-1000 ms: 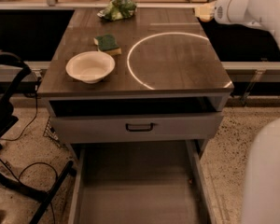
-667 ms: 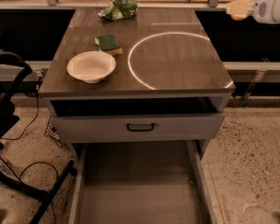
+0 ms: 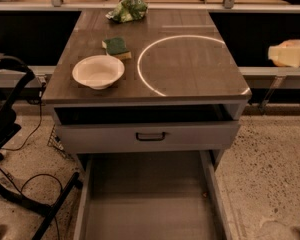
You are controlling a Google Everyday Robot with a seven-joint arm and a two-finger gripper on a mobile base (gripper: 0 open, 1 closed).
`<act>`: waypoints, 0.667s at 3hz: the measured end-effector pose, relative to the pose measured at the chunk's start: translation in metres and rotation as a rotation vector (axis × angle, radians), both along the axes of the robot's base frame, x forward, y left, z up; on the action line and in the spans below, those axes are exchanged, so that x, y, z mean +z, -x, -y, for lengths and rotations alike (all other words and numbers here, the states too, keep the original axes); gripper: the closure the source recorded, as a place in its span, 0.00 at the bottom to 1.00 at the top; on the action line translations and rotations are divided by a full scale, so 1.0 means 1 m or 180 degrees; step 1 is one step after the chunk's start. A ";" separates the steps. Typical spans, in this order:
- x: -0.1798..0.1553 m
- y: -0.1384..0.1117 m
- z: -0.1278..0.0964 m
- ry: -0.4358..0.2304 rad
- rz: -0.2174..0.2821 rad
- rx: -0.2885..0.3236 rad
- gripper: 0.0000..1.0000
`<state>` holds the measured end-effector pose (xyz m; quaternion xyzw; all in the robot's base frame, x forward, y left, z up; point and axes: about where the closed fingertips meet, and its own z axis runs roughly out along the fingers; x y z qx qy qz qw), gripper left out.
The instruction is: Place orange into middle drawer
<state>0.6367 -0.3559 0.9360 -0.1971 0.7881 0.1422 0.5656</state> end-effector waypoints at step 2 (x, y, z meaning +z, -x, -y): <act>-0.027 0.072 0.033 -0.0016 0.0109 0.0178 1.00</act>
Offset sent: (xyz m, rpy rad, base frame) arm -0.0532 -0.0227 -0.0194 0.0191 -0.0258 0.0501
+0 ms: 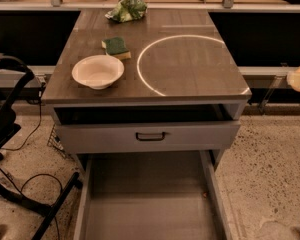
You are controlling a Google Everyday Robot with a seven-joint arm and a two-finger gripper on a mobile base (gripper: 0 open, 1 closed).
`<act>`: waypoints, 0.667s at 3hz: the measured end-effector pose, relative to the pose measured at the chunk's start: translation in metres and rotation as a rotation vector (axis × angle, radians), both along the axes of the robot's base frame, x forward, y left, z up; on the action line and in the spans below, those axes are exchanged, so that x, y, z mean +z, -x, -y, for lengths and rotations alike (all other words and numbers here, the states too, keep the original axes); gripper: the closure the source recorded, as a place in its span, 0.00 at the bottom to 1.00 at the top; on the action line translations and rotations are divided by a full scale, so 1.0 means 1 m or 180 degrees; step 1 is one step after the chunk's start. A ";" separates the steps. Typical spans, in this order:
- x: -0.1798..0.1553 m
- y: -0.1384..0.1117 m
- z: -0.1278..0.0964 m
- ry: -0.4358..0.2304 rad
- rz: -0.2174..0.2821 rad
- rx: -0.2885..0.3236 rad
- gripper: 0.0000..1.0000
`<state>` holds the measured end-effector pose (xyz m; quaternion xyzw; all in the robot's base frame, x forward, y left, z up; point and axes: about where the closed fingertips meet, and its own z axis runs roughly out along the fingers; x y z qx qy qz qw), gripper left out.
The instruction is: Place orange into middle drawer
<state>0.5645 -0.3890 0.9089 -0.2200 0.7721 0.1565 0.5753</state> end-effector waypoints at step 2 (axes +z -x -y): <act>-0.089 0.090 -0.034 0.0179 -0.0090 0.0525 1.00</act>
Offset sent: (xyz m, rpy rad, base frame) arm -0.2032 0.0778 -0.1946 -0.1536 0.0678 0.3925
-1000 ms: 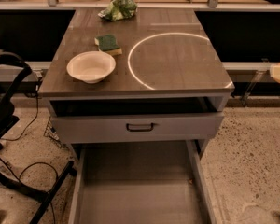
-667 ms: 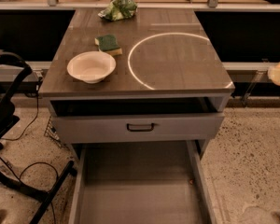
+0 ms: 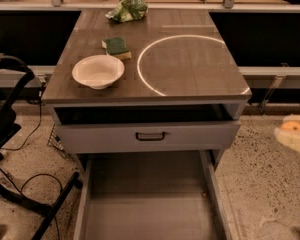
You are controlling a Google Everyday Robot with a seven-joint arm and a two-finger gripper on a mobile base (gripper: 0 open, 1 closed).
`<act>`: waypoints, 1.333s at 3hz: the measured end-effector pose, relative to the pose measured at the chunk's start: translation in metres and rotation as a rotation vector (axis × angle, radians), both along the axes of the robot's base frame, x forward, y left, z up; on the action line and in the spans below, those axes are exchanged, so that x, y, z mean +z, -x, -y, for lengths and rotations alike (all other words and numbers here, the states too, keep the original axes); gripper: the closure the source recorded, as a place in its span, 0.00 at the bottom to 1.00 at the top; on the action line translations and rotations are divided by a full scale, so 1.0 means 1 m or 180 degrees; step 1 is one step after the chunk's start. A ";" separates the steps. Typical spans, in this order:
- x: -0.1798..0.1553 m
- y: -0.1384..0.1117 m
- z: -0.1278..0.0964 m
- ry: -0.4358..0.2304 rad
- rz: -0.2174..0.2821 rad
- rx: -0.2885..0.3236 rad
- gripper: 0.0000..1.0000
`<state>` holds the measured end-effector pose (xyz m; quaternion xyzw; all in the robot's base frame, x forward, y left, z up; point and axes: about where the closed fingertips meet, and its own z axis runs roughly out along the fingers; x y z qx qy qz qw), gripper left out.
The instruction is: Place orange into middle drawer
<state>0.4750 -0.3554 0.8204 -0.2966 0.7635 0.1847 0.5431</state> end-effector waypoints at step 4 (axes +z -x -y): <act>-0.158 0.082 -0.155 0.0198 -0.0282 0.1198 1.00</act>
Offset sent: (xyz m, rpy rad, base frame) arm -0.1284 0.1627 -0.1990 -0.0852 0.1121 0.4498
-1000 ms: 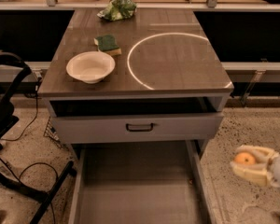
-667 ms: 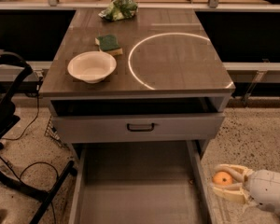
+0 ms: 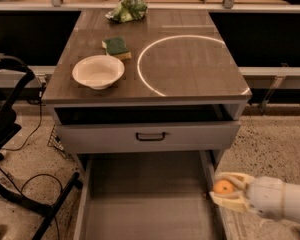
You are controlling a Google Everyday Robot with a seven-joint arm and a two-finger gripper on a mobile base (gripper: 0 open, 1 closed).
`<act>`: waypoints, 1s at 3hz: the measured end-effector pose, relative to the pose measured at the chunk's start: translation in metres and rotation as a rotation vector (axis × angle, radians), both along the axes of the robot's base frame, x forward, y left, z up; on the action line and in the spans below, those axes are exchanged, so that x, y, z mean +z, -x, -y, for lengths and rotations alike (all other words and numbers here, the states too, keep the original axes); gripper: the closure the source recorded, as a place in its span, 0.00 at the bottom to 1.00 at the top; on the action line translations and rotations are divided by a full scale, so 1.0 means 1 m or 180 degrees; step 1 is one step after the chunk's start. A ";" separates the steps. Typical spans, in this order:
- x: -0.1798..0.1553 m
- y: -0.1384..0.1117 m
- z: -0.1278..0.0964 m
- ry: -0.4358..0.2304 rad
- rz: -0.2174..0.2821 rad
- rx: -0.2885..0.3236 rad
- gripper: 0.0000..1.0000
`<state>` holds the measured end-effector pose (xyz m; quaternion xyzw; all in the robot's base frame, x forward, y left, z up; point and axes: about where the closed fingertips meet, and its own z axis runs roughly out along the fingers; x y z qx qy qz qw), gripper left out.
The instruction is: Place orange into middle drawer
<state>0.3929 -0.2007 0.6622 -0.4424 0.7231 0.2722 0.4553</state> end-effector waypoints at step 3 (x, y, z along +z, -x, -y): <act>-0.088 -0.060 -0.204 -0.0003 -0.0095 0.0625 1.00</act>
Offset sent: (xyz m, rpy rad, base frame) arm 0.0848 0.2654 -0.0925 0.0191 0.0430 0.2595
